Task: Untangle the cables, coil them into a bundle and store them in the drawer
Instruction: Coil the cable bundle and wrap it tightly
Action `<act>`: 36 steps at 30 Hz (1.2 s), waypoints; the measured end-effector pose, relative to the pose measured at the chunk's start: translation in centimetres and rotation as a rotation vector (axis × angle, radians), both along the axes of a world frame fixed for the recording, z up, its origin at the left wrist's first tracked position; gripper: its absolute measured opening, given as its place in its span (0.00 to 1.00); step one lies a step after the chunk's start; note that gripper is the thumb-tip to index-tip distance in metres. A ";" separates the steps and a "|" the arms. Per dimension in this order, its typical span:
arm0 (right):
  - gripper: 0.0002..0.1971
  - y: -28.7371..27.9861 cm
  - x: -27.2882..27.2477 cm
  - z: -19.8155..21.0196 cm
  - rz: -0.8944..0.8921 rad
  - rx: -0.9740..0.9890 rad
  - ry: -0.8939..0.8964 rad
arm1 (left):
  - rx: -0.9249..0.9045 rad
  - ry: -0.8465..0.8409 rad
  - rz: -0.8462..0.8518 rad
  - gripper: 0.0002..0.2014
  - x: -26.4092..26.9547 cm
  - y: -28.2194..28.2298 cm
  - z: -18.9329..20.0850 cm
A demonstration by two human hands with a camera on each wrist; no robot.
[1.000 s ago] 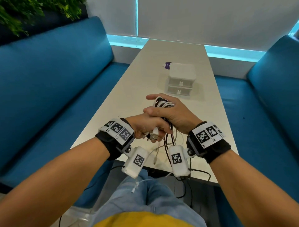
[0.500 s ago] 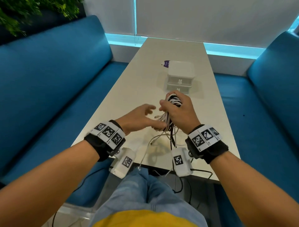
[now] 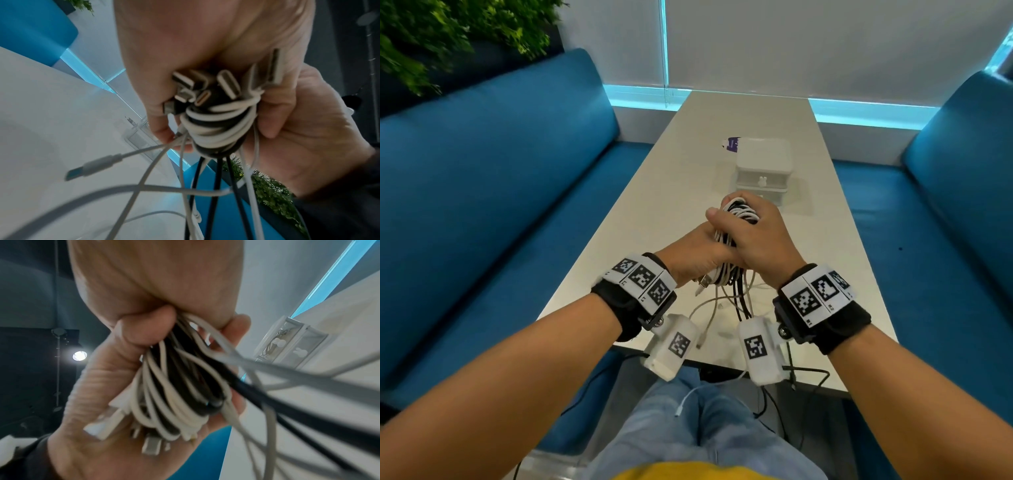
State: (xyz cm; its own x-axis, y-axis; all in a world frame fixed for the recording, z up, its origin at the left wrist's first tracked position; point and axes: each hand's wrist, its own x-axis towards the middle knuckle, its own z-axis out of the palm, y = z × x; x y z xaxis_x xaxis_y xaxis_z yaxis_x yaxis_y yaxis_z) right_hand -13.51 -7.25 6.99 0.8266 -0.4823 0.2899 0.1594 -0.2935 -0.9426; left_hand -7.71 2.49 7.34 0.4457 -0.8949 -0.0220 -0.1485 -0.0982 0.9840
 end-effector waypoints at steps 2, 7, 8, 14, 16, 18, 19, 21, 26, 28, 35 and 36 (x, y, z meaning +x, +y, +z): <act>0.10 -0.3 0.2 0.0 -0.012 -0.023 0.038 | 0.044 0.023 0.011 0.12 -0.1 -0.1 0.0; 0.11 -0.5 -0.1 1.0 0.082 -0.162 0.131 | 0.138 0.051 0.053 0.06 0.0 0.3 0.2; 0.10 -0.5 -0.2 1.2 0.113 -0.188 0.153 | 0.150 0.081 0.063 0.06 0.1 0.3 0.2; 0.04 -0.5 -0.4 4.0 0.300 0.006 0.032 | 0.254 0.174 -0.016 0.08 0.3 0.7 0.3; 0.02 -0.3 -0.1 4.3 0.326 0.024 0.030 | 0.241 0.210 -0.045 0.07 0.2 0.7 0.3; 0.01 0.0 0.1 4.1 0.309 0.013 0.028 | 0.230 0.234 -0.046 0.08 0.1 0.7 0.3; 0.01 0.1 0.2 4.0 0.293 0.008 0.017 | 0.228 0.235 -0.045 0.08 0.1 0.7 0.4; 0.04 0.5 0.3 3.8 0.253 0.001 -0.008 | 0.227 0.256 -0.047 0.08 0.2 0.8 0.2; 0.07 1.1 0.4 3.9 0.152 0.038 -0.044 | 0.225 0.366 -0.095 0.05 -0.2 0.7 -0.2; 0.09 1.3 0.5 4.0 0.113 0.051 -0.079 | 0.218 0.380 -0.092 0.04 -0.3 0.6 0.0; 0.11 1.3 0.8 3.9 0.020 0.106 -0.153 | 0.201 0.412 -0.116 0.08 -0.4 0.5 0.3; 0.12 1.3 0.8 3.9 0.007 0.110 -0.156 | 0.196 0.419 -0.102 0.11 -0.5 0.4 0.3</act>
State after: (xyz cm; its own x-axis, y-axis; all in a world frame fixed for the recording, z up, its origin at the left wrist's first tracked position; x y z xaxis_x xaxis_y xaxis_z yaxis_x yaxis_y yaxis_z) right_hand -12.69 -5.92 10.92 0.7789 -0.5128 0.3611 0.3081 -0.1886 -0.9325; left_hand -8.21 2.91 7.63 0.2729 -0.8946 -0.3539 0.2384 -0.2935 0.9258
